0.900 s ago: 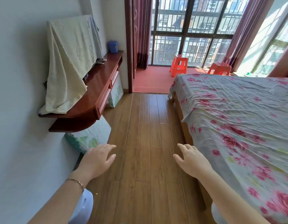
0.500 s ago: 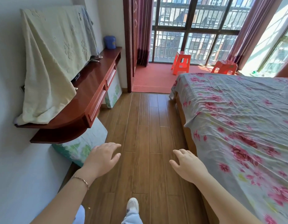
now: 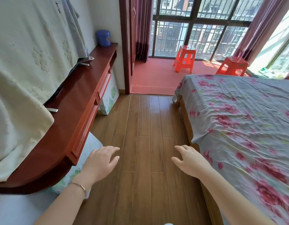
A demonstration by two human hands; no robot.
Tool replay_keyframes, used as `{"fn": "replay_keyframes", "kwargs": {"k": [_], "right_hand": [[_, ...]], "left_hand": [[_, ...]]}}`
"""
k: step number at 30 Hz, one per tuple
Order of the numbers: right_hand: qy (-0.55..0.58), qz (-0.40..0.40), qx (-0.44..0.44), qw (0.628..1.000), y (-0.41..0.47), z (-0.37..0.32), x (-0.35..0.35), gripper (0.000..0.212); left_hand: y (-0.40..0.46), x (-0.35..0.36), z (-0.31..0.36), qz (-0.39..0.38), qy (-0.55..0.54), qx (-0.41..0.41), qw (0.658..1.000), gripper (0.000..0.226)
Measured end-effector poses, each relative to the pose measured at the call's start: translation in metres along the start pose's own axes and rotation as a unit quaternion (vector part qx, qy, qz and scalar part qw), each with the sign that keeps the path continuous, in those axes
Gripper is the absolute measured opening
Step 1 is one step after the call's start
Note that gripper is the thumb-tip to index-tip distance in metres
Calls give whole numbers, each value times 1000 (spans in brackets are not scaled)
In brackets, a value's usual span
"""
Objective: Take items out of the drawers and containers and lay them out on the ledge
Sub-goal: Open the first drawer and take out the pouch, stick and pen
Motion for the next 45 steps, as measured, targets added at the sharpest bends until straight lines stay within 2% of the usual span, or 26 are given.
{"fn": "replay_keyframes", "kwargs": {"k": [5,10,19,23,25,26,28,29,32,35,40,45], "right_hand": [[2,-2,0,1000,82,7,-13,59],[-17,-9,-44,999,188,8,-33,58],[-106,-57,-199,973,392,-10,-94,60],[-157,-86,-297,938,455,-63,-100,56],[-199,-90,-376,901,474,-104,-89,67],[-206,-90,-411,883,480,-126,-84,65],[-203,-83,-467,857,489,-169,-76,44],[-207,-84,-499,837,490,-190,-71,41],[-224,-81,-565,790,489,-245,-56,49],[-229,-84,-606,758,485,-288,-43,53],[-250,-75,-661,703,480,-342,-28,46],[-294,-63,-686,663,483,-372,-5,52]], "left_hand": [[70,0,-16,-22,9,-8,1000,43],[158,0,-36,-9,-6,-45,999,42],[290,-12,-71,52,-52,-205,976,43],[300,-24,-90,86,-71,-296,949,42],[290,-27,-100,99,-70,-341,932,42],[283,-28,-106,105,-69,-365,922,42],[266,-30,-119,123,-64,-413,900,43],[257,-31,-125,136,-62,-432,889,43],[233,-33,-144,168,-50,-478,861,42],[211,-35,-161,199,-42,-513,834,41],[188,-26,-181,217,-63,-569,790,45],[186,-16,-188,204,-64,-597,773,41]]}}
Point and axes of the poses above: each hand's wrist, its own y-axis towards the middle knuckle, its own x-axis out of the palm, z = x × y, the point moved 6 cm from there along y, towards the middle knuckle, and after that the axes turned 6 degrees about -y, right-handed, at the moved point
